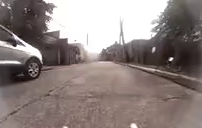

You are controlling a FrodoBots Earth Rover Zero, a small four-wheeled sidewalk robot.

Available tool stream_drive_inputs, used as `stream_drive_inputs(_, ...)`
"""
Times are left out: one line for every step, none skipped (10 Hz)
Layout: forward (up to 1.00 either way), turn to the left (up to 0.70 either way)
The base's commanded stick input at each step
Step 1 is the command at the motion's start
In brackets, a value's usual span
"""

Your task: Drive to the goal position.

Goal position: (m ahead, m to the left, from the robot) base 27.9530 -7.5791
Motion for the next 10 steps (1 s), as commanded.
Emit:
stream_drive_inputs(0.7,0.01)
stream_drive_inputs(0.7,0.01)
stream_drive_inputs(0.7,0.01)
stream_drive_inputs(0.7,0.01)
stream_drive_inputs(0.7,0.01)
stream_drive_inputs(0.7,0.01)
stream_drive_inputs(0.7,0.01)
stream_drive_inputs(0.7,0.01)
stream_drive_inputs(0.7,-0.03)
stream_drive_inputs(0.7,-0.09)
